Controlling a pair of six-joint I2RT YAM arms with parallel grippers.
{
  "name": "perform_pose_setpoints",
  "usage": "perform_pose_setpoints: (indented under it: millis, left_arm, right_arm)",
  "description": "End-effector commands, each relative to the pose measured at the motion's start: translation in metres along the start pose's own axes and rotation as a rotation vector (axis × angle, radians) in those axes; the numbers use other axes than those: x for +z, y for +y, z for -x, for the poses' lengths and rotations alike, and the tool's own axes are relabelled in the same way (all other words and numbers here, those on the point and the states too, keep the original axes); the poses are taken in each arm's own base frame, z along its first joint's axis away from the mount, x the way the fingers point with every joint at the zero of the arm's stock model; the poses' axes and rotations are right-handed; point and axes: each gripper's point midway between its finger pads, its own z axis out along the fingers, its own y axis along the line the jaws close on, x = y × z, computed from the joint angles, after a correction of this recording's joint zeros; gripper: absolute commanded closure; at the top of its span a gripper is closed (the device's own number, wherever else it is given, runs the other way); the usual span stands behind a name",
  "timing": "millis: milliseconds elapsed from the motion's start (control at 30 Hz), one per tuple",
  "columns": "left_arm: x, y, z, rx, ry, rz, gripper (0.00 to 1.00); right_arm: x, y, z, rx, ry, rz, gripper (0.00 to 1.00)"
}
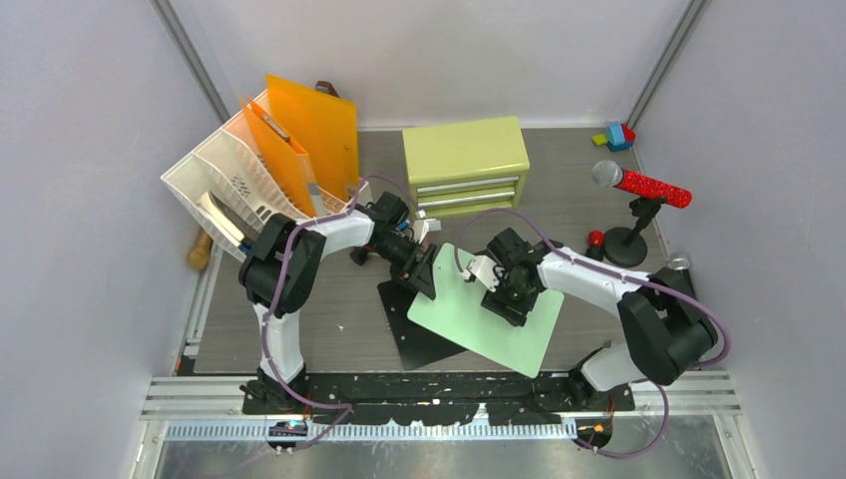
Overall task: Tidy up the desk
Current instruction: Pick up the folder from the center of the board.
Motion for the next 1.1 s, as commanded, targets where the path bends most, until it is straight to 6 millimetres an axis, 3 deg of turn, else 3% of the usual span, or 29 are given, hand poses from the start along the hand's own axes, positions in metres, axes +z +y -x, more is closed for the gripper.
perform_pose_setpoints:
  millis: [0, 300, 567, 700, 867, 1067]
  left_arm:
    - [0.002, -0.028, 0.004, 0.042, -0.02, -0.137, 0.38]
    - [0.0, -0.05, 0.002, 0.086, -0.02, -0.215, 0.65]
    - [-0.014, -0.058, -0.007, 0.131, 0.014, -0.169, 0.84]
    - [-0.03, -0.062, -0.011, 0.203, 0.031, -0.107, 0.99]
    - [-0.056, -0.074, -0.012, 0.317, 0.018, -0.033, 1.0]
    - [-0.099, -0.105, -0.004, 0.509, -0.055, 0.076, 1.0]
  right_arm:
    - [0.009, 0.001, 0.016, 0.006, -0.045, 0.016, 0.37]
    - [0.008, -0.001, 0.019, 0.001, -0.046, -0.003, 0.38]
    - [-0.015, -0.008, 0.031, 0.005, -0.119, -0.058, 0.36]
    - [-0.046, -0.01, 0.046, 0.015, -0.207, -0.087, 0.3]
    - [-0.096, -0.022, 0.067, 0.033, -0.339, -0.179, 0.22]
    - [-0.173, -0.034, 0.092, 0.046, -0.508, -0.26, 0.18]
